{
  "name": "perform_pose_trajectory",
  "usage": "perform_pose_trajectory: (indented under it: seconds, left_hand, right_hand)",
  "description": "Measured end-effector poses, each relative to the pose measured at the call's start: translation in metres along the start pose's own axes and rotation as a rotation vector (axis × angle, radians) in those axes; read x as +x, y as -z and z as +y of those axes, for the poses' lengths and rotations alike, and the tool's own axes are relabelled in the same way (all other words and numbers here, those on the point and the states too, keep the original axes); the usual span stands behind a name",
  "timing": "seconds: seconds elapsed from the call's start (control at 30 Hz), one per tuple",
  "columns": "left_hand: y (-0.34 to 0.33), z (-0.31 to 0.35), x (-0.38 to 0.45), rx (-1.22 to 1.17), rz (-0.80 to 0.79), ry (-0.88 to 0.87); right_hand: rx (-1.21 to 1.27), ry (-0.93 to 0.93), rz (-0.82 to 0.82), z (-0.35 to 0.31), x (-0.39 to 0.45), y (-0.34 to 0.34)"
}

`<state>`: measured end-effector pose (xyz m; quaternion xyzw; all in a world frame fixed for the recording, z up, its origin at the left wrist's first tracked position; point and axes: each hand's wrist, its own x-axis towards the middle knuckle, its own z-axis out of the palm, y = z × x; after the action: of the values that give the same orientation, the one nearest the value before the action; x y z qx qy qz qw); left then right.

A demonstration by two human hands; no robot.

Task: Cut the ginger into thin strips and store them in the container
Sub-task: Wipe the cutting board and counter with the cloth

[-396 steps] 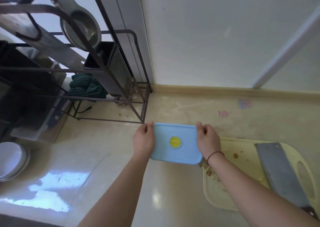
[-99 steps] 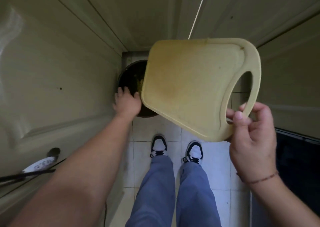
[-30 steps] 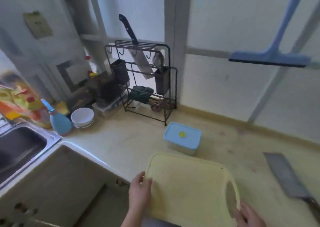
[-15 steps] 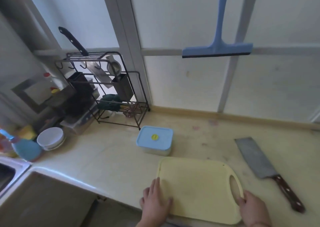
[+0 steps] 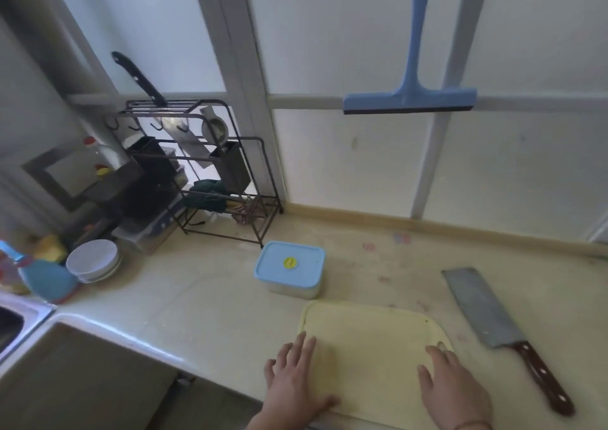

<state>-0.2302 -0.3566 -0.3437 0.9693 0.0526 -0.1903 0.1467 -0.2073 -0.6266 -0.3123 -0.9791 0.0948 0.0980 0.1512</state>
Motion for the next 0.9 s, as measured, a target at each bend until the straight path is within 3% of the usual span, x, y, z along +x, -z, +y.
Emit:
perform_pose_trajectory:
  seconds: [0.3, 0.43, 0.63, 0.9]
  left_hand:
    - [0.062, -0.127, -0.042, -0.336, 0.326, 0.351]
    - [0.084, -0.212, -0.087, -0.517, 0.498, 0.552]
    - [0.097, -0.352, -0.168, -0.744, 0.698, 0.779]
    - [0.096, -0.543, -0.261, -0.785, 0.857, 1.111]
  right_hand:
    - [0.086, 0.657, -0.063, -0.206, -0.005, -0.034]
    - [0.06, 0.924, -0.221, -0.313, -0.044, -0.054]
    - [-0.036, 1.183, -0.418, -0.468, -0.121, -0.105]
    - [-0.121, 1.352, -0.654, -0.631, -0.229, -0.193]
